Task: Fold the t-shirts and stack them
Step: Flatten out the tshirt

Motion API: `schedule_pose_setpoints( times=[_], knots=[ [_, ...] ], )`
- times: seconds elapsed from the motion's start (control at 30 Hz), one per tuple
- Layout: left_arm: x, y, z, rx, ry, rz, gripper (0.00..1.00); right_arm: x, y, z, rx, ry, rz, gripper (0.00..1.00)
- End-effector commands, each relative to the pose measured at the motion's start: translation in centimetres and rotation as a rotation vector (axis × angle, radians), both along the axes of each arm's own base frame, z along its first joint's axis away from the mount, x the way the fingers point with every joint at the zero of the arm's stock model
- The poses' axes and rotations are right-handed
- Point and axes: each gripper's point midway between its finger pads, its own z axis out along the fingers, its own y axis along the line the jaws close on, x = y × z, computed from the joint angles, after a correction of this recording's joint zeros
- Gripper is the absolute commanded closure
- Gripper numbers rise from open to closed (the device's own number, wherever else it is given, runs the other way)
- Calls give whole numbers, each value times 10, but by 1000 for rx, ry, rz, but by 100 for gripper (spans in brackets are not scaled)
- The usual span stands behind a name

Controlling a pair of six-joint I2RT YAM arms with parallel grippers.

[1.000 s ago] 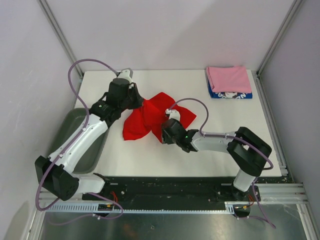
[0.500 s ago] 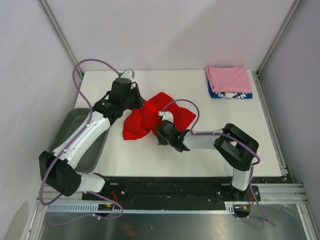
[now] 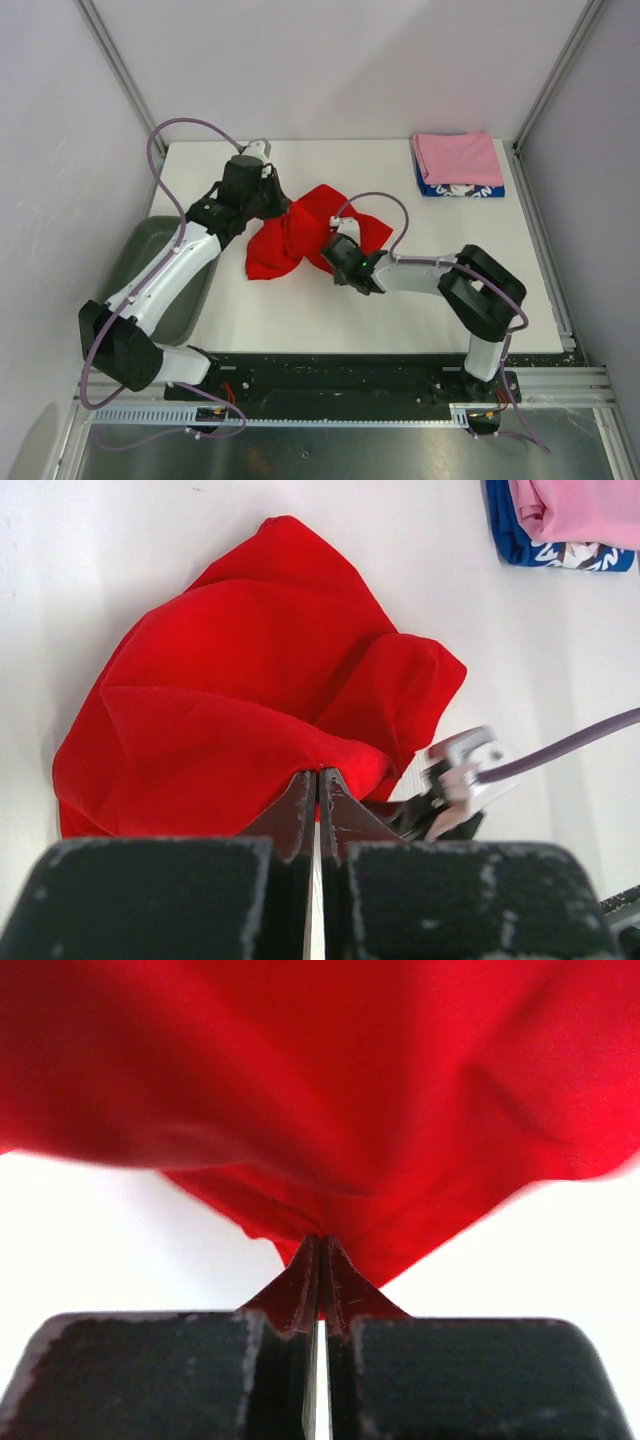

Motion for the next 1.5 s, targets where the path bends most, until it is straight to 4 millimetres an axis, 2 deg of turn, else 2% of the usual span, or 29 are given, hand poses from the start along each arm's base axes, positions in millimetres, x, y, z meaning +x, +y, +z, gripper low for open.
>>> schedule_pose_setpoints(
  times=[0.0,0.13,0.27,0.37,0.43,0.5,0.57,0.63,0.73,0.8,0.9,1.0,1.07,1.17,1.47],
  knots=[
    [4,-11,13,-39,-32,-56,100,21,-71,59,-86,-70,-168,100],
    [-4,-25,-5,-51,23,-143,100,30,-143,131,-44,-145,-317,100],
    [-16,-50,-27,-43,84,-273,100,23,-210,200,67,-246,-429,100],
    [-25,-77,-46,-28,129,-375,98,14,-242,225,110,-283,-478,100],
    [-31,-93,-54,-20,152,-425,90,12,-254,224,92,-277,-499,100],
    [-35,-104,-58,-9,156,-446,74,14,-262,215,56,-250,-518,100],
    [-39,-109,-56,1,148,-439,61,19,-269,205,21,-226,-537,100],
    [-44,-108,-54,6,140,-418,55,28,-276,197,-8,-211,-553,100],
    [-57,-91,-60,13,153,-334,55,44,-284,180,-24,-176,-573,100],
    [-68,-73,-72,23,172,-257,58,54,-289,170,-15,-151,-584,100],
    [-86,-50,-98,56,206,-165,62,64,-292,160,-4,-131,-590,100],
    [-101,-40,-123,71,250,-117,65,71,-294,156,13,-126,-593,100],
    [-106,-40,-136,65,269,-101,64,73,-293,157,26,-127,-591,100],
    [-103,-44,-150,58,285,-89,62,72,-291,158,38,-126,-584,100],
    [-68,-71,-180,93,303,-83,50,62,-291,168,51,-136,-573,100]
  ],
)
